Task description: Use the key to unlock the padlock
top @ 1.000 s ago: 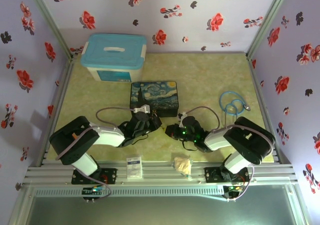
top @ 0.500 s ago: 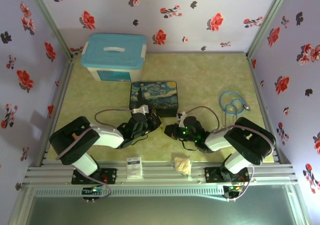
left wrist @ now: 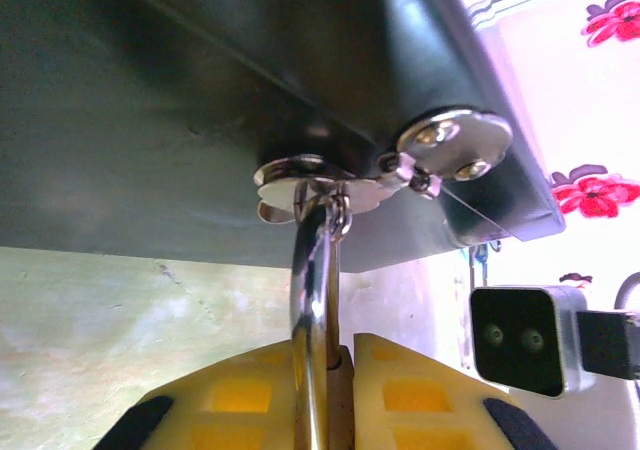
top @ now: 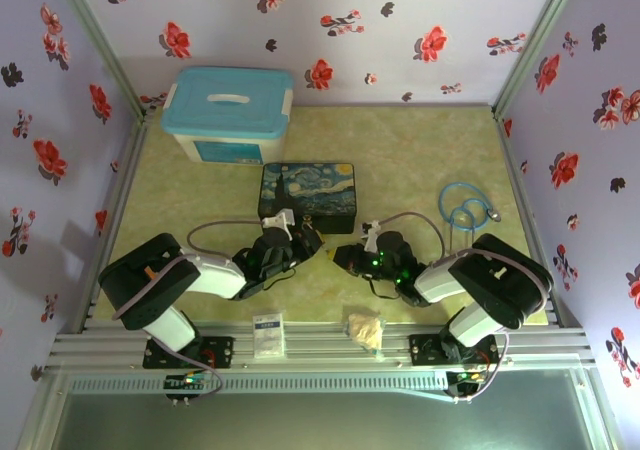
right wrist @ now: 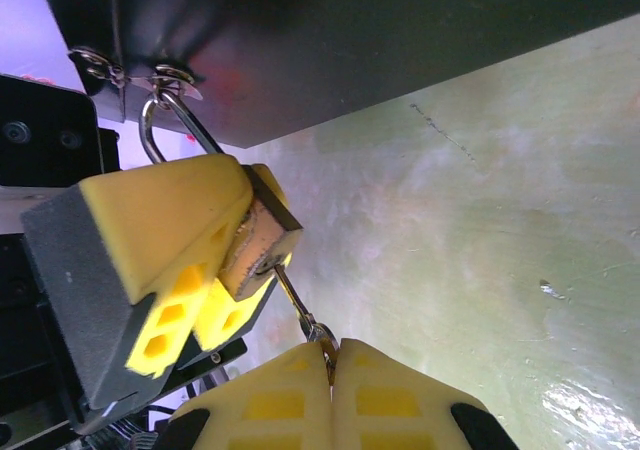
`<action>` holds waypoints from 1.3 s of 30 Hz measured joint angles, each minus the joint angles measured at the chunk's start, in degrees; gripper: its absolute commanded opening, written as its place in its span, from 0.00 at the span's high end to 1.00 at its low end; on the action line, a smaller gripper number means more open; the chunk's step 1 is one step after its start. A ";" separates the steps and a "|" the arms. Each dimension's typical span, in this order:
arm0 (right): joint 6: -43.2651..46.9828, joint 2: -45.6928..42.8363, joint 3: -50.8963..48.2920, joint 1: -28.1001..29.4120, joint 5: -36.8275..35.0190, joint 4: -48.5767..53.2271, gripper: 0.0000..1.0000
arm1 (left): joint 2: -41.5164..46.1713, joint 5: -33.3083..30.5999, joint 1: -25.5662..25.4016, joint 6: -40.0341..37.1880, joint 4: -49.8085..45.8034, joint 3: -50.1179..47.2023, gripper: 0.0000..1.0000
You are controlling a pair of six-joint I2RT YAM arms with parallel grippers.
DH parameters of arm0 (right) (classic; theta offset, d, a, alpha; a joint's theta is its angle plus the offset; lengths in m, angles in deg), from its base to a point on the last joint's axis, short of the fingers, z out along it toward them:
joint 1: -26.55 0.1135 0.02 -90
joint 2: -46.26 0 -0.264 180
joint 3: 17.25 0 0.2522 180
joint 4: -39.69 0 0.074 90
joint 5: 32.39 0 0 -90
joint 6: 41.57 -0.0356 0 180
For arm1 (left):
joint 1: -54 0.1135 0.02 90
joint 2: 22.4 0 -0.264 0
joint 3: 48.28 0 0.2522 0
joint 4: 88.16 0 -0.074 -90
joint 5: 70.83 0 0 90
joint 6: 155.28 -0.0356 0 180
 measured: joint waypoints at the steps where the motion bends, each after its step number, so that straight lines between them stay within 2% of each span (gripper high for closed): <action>1: 0.00 0.00 0.00 0.00 0.15 -0.02 1.00 | 0.00 0.02 0.00 0.11 0.28 0.00 1.00; 17: -1.95 0.68 -0.79 -2.69 2.62 -5.73 1.00 | -0.98 -0.02 0.17 1.81 5.97 -0.90 1.00; 28: -1.86 1.53 0.87 -4.26 5.29 -5.86 1.00 | -2.40 -0.09 0.68 3.06 10.19 -1.25 1.00; 39: -3.48 6.49 2.93 -11.52 19.78 -9.68 1.00 | -2.60 0.37 0.68 3.32 12.39 -1.64 1.00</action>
